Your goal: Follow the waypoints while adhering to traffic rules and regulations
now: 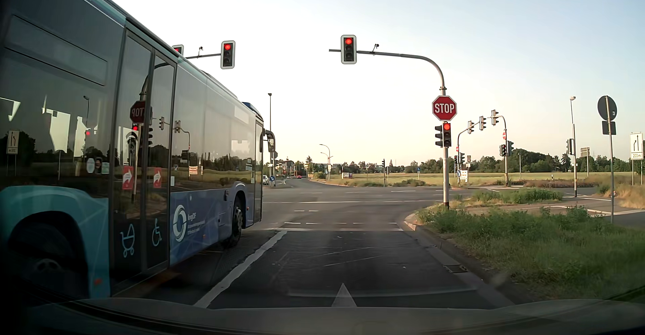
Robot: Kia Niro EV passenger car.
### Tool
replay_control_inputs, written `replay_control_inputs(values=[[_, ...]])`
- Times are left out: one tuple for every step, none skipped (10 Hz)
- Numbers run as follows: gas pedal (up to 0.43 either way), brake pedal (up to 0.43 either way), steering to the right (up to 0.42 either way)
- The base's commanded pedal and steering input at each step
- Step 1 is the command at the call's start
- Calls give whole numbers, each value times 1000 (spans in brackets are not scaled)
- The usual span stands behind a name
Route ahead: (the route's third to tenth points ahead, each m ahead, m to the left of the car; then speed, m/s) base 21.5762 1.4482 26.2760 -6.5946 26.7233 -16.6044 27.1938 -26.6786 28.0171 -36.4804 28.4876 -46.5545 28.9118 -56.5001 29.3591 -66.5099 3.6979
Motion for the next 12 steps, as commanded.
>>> replay_control_inputs(values=[[0, 232, 12], [0, 232, 11], [0, 232, 11], [0, 232, 8], [0, 232, 5], [0, 232, 3], [0, 232, 3], [0, 232, 4], [0, 232, 3], [0, 232, 3], [0, 232, 3], [0, 232, 3]])
